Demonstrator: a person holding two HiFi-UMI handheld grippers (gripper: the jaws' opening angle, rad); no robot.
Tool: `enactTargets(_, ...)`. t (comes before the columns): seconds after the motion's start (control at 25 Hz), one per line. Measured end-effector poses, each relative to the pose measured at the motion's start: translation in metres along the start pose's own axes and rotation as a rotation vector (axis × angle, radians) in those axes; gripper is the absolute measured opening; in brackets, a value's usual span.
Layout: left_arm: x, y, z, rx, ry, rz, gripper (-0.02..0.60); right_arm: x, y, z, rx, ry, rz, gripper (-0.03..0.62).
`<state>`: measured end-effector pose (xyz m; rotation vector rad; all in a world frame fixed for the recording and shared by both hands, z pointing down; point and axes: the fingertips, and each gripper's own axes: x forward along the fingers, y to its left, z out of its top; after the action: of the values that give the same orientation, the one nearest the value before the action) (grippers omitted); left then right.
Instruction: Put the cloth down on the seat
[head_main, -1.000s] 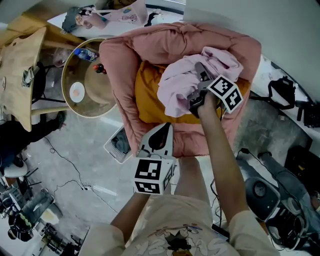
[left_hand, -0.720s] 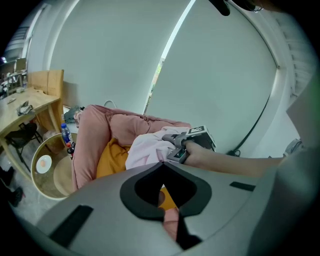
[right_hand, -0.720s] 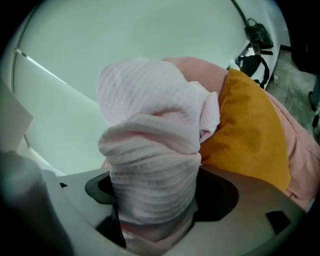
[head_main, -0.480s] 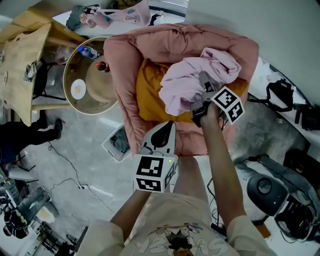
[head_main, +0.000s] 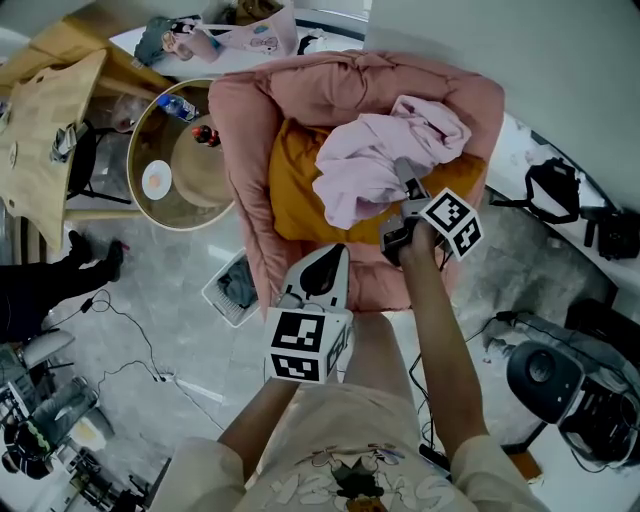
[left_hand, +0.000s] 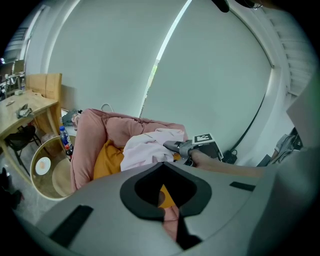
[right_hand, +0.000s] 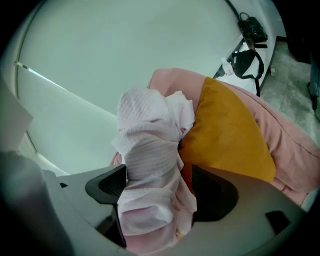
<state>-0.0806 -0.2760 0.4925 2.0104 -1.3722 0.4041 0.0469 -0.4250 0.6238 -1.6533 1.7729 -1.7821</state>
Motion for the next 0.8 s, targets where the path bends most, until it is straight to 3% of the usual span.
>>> enactTargets(0.4, -0.018, -0.014, 0.002, 0.017, -0.009, -0.006, 0.005, -0.036, 0.001, -0.018, -0.058, 0.040, 0.021, 0.405)
enactTargets(0.8, -0.034, -0.035, 0.007, 0.039, -0.027, -0.026, 0.005, -0.082, 0.022, -0.037, -0.162, 0.091, 0.113, 0.405)
